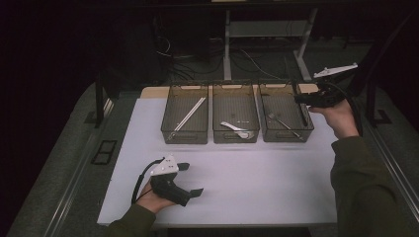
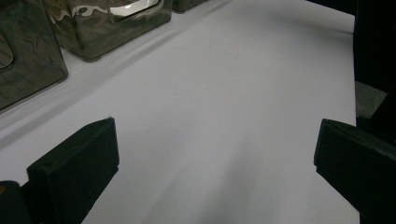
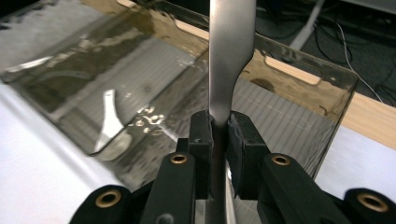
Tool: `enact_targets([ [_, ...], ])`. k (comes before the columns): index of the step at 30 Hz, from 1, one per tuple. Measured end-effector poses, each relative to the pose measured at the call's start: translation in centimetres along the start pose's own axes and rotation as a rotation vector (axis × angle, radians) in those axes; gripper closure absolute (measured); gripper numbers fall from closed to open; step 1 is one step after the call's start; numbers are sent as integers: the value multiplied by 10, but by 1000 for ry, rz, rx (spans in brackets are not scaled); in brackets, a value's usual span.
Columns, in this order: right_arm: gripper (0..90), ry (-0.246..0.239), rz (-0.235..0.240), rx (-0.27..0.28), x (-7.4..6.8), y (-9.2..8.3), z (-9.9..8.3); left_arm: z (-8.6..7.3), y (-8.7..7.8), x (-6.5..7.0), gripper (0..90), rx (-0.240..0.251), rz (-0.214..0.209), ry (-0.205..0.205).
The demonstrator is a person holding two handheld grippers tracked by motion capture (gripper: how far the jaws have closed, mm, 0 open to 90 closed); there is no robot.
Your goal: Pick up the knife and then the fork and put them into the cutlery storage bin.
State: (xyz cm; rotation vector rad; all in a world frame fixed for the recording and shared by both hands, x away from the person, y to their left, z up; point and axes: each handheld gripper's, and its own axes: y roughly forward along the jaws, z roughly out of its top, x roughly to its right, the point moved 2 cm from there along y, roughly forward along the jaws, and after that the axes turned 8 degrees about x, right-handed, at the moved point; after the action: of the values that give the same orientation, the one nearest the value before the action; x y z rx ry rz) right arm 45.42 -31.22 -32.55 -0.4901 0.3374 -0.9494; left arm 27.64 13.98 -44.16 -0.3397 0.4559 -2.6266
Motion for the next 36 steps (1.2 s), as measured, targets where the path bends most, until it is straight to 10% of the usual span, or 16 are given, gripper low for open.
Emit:
enact_targets([
  [36, 787, 24, -64, -269, 13, 72, -55, 0, 1, 2, 0, -5, -11, 8],
])
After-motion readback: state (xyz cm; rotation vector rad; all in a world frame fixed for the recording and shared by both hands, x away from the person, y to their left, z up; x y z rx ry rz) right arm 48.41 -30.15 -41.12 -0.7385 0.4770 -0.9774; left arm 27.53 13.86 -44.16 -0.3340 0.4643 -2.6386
